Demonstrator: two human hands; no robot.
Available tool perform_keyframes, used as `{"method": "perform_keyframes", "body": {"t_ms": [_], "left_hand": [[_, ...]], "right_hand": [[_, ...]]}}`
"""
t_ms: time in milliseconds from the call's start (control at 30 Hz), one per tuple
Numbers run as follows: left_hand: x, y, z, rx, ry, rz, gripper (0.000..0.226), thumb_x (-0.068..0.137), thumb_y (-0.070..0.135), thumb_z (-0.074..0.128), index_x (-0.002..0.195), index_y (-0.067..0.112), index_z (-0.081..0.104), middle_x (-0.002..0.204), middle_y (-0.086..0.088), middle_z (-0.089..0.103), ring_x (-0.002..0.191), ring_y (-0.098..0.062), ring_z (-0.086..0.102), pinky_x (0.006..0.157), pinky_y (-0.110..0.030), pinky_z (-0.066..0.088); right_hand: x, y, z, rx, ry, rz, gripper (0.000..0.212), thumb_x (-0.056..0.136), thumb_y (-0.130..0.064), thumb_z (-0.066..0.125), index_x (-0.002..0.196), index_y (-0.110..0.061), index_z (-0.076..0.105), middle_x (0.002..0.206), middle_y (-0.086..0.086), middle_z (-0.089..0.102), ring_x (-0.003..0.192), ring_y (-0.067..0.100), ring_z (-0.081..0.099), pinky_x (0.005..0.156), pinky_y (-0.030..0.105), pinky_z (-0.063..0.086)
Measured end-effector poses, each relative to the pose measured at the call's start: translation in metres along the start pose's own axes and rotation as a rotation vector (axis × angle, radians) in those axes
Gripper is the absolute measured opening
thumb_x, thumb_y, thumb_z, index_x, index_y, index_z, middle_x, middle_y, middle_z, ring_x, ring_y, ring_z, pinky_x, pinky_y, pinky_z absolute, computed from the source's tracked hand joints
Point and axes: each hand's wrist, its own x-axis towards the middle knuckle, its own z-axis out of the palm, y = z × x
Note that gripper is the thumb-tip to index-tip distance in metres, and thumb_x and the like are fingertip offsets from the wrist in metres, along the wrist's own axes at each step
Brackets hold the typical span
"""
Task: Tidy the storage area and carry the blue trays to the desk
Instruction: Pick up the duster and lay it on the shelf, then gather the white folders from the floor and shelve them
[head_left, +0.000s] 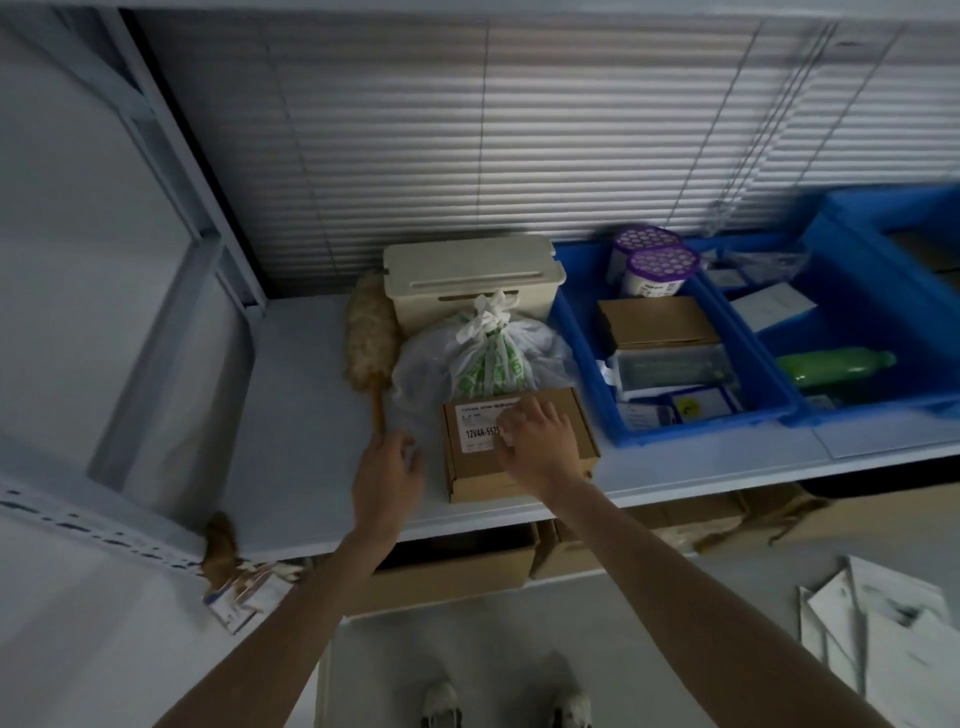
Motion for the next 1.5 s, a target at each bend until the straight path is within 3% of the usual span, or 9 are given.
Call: {"method": "perform_keyframes", "body": {"t_ms": [233,400,567,767,867,1000,1133,1267,1500], "left_hand": [[-0.05,0.108,0.014,-0.14,-0.008,0.388,0.005,0.094,0.022,0.061,0.093,0.018,0.063,0.081,0.011,0.059,0.068,-0.004,0.054,0.058,-0.01,0.037],[-0.108,0.202,0.102,-0.135,-0.347,0.422,0.012,0.094,0.026,0.058,0.088,0.016,0.063,0.076,0.004,0.064,0.068,-0.015,0.06,0.06,-0.031,0.047],[-0.21,0.313,0.235,-0.089,-0.699,0.437,0.011,0.089,0.025,0.06,0.082,0.019,0.064,0.076,0.005,0.067,0.07,-0.011,0.062,0.068,-0.032,0.052],[-0.324,0.418,0.37,-0.038,-1.013,0.338,0.017,0.09,0.021,0.058,0.073,0.023,0.06,0.072,0.001,0.067,0.071,-0.023,0.066,0.069,-0.04,0.056],[-0.357,0.458,0.427,0.004,-1.085,0.304,0.024,0.09,0.013,0.057,0.067,0.022,0.057,0.065,0.001,0.064,0.056,-0.018,0.061,0.057,-0.032,0.052],[-0.375,0.503,0.524,0.06,-1.16,0.245,0.021,0.087,0.011,0.055,0.067,0.016,0.059,0.061,-0.001,0.064,0.05,-0.016,0.056,0.05,-0.024,0.042],[-0.387,0.544,0.644,0.048,-1.253,0.062,0.016,0.088,0.006,0.051,0.072,0.009,0.057,0.066,-0.014,0.061,0.047,-0.022,0.053,0.043,-0.021,0.037],[-0.404,0.57,0.761,0.035,-1.302,-0.154,0.022,0.092,0.008,0.051,0.07,0.011,0.053,0.062,-0.01,0.057,0.042,-0.02,0.051,0.038,-0.018,0.035],[-0.437,0.586,0.966,0.057,-1.303,-0.293,0.01,0.089,0.012,0.052,0.083,0.009,0.058,0.073,-0.01,0.062,0.05,-0.02,0.054,0.046,-0.022,0.039]], "right_hand": [[-0.076,0.067,-0.026,0.195,0.14,0.208,0.016,0.093,-0.027,0.054,0.097,-0.019,0.066,0.096,-0.002,0.063,0.086,0.017,0.062,0.07,0.029,0.051],[-0.184,0.173,-0.052,0.271,-0.106,0.572,0.02,0.092,-0.029,0.042,0.093,-0.019,0.061,0.099,0.004,0.067,0.091,0.03,0.064,0.068,0.032,0.044],[-0.338,0.313,-0.073,0.364,-0.16,0.878,0.017,0.092,-0.028,0.045,0.088,-0.02,0.059,0.088,0.006,0.06,0.082,0.029,0.059,0.073,0.035,0.049],[-0.483,0.461,-0.081,0.529,-0.109,1.197,0.028,0.083,-0.029,0.052,0.093,-0.011,0.071,0.098,0.011,0.072,0.096,0.033,0.066,0.078,0.034,0.051],[-0.527,0.528,-0.065,0.712,-0.112,1.322,0.029,0.073,-0.031,0.052,0.079,-0.007,0.069,0.081,0.011,0.075,0.078,0.032,0.071,0.075,0.037,0.058],[-0.567,0.615,-0.037,0.846,-0.14,1.424,0.016,0.079,-0.018,0.054,0.067,-0.011,0.061,0.066,0.009,0.069,0.052,0.02,0.06,0.058,0.031,0.049],[-0.594,0.705,-0.005,0.864,-0.17,1.529,0.016,0.081,-0.017,0.054,0.07,-0.012,0.064,0.07,0.01,0.072,0.056,0.019,0.061,0.063,0.034,0.053],[-0.613,0.802,0.033,0.887,-0.218,1.59,0.021,0.085,-0.017,0.054,0.086,-0.003,0.07,0.072,0.006,0.073,0.058,0.018,0.063,0.061,0.031,0.052],[-0.636,0.984,0.155,0.83,-0.275,1.57,0.016,0.083,-0.025,0.051,0.083,-0.016,0.064,0.084,0.003,0.073,0.083,0.027,0.069,0.075,0.036,0.055]]}}
